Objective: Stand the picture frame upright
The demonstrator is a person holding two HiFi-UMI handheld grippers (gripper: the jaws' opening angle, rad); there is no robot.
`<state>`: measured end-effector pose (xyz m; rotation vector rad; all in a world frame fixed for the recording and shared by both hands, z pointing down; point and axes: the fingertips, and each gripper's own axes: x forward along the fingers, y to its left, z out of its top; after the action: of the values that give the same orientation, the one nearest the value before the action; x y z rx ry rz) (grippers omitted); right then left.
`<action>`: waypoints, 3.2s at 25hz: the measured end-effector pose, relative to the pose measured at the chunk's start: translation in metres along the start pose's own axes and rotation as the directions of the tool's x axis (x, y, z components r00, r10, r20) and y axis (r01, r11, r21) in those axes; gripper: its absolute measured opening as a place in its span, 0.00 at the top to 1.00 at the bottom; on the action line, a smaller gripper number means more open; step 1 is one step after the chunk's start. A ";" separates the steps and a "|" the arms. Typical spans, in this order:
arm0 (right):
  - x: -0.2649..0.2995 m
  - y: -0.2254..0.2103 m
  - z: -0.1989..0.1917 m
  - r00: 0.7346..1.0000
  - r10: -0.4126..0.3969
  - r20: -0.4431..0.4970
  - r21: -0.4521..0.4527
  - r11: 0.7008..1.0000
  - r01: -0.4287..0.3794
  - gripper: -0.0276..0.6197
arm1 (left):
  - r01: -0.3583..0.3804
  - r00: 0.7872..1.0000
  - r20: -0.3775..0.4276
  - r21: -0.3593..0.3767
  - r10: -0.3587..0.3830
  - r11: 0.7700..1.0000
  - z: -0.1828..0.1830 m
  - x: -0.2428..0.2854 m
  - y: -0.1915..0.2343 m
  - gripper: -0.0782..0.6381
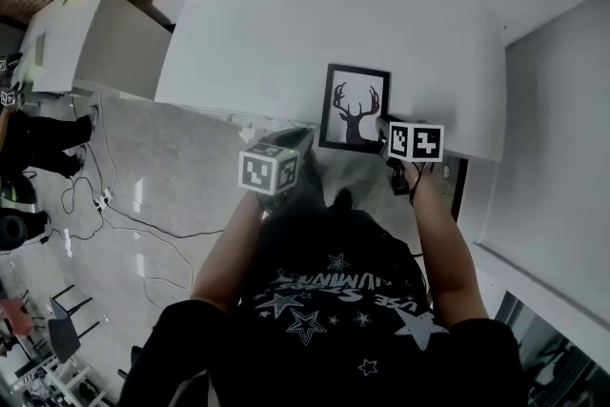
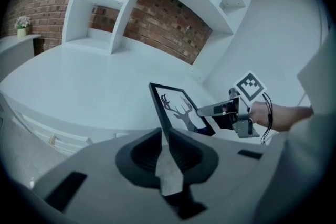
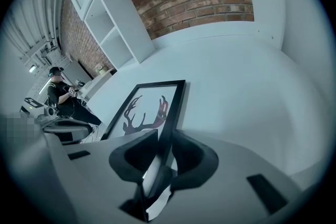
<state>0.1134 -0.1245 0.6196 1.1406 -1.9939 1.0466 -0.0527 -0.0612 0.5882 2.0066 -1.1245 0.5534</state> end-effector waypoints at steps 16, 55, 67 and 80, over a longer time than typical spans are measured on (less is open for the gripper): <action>-0.010 0.003 -0.019 1.000 -0.020 0.018 0.043 0.999 0.019 0.82 | 0.053 0.984 -0.163 -0.145 -0.077 0.988 -0.020 0.037 -0.020 0.66; -0.030 0.000 -0.020 0.992 0.071 0.108 0.069 0.994 -0.079 0.84 | -0.024 0.989 -0.144 -0.036 0.018 0.999 -0.012 0.037 -0.031 0.76; -0.073 0.016 0.032 0.952 0.116 0.285 -0.062 0.993 -0.102 0.84 | -0.076 0.995 0.067 0.015 0.075 0.997 0.036 0.006 -0.049 0.76; -0.083 0.058 0.089 0.894 0.204 0.399 -0.167 0.975 -0.148 0.84 | -0.154 0.959 0.239 0.000 0.149 0.988 0.081 -0.028 -0.027 0.77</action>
<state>0.0883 -0.1484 0.4897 1.2017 -2.5011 0.7856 -0.0438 -0.1009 0.5083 2.0540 -1.4324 0.4070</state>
